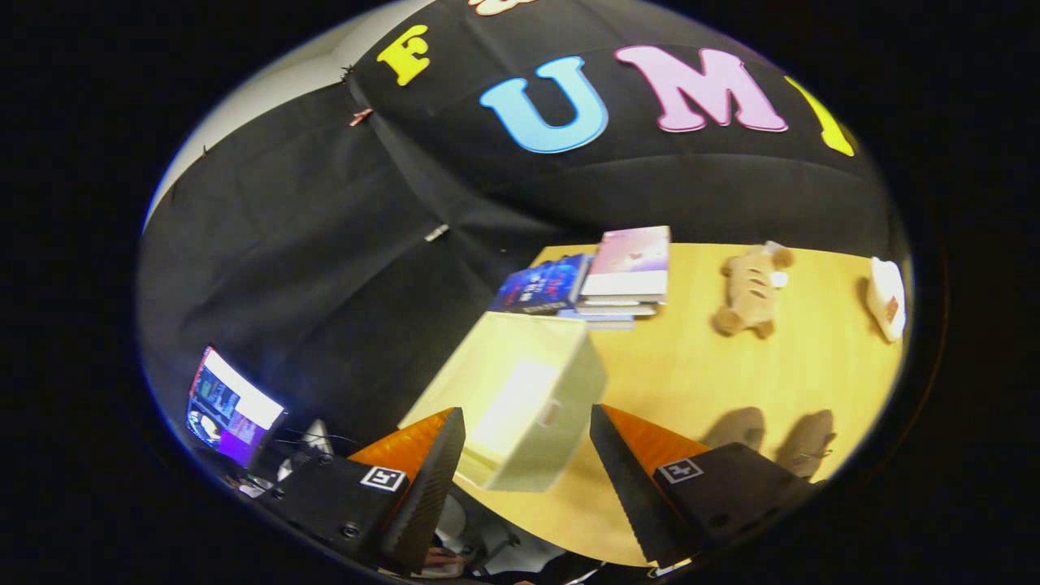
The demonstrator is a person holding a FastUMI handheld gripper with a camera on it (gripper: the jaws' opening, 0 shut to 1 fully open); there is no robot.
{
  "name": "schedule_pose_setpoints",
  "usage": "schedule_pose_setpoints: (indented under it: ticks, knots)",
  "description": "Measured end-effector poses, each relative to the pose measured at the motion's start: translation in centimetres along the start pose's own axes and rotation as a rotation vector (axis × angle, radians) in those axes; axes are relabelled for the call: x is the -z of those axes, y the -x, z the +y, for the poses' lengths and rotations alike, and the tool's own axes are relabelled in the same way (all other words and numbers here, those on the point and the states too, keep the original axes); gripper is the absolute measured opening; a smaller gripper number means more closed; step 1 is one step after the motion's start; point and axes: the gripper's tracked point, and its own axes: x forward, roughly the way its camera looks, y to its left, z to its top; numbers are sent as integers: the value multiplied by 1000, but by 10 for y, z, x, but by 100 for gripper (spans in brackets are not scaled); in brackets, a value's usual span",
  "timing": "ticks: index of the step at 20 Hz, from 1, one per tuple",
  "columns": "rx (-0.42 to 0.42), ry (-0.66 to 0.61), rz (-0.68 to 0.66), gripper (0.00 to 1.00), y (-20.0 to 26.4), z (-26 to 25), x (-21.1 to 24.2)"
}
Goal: Open the storage box then place both shoes into the box .Put the left shoe in first, then the right shoe, with the right side of both shoes facing outward in a uniform manner.
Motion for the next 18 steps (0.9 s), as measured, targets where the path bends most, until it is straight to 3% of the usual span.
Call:
schedule_pose_setpoints:
  ticks: [6,13,18]
  knots:
    - [278,30,109,96,24,-106,62]
    - [439,-36,250,87,-2,-182,147]
    - [508,-171,243,83,-28,-220,164]
